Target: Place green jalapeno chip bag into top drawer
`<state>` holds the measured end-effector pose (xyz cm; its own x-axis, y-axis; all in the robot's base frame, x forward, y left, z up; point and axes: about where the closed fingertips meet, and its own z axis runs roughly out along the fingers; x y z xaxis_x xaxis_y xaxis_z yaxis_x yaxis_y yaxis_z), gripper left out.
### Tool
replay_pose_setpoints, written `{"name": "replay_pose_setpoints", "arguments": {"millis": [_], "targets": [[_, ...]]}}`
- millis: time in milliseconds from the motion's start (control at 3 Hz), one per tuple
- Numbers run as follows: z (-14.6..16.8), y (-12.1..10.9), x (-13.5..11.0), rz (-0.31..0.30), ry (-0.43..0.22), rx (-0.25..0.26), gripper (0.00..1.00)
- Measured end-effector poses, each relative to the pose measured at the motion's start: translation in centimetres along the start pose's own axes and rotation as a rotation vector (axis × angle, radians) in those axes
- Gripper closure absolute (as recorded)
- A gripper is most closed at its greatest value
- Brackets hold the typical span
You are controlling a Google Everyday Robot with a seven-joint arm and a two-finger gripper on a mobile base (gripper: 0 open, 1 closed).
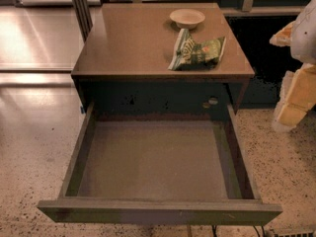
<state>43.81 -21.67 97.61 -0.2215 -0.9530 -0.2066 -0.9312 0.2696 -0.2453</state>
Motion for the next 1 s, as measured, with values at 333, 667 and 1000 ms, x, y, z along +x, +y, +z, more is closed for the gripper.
{"name": "replay_pose_setpoints", "arguments": {"millis": [333, 667, 1000], "targets": [[0.0, 0.0, 0.0, 0.0, 0.0, 0.0, 0.0], [0.3, -0.6, -0.3, -0.021, 0.006, 0.009, 0.0], [1.6, -3.6, -1.7, -0.076, -0.015, 0.031, 0.0]]}}
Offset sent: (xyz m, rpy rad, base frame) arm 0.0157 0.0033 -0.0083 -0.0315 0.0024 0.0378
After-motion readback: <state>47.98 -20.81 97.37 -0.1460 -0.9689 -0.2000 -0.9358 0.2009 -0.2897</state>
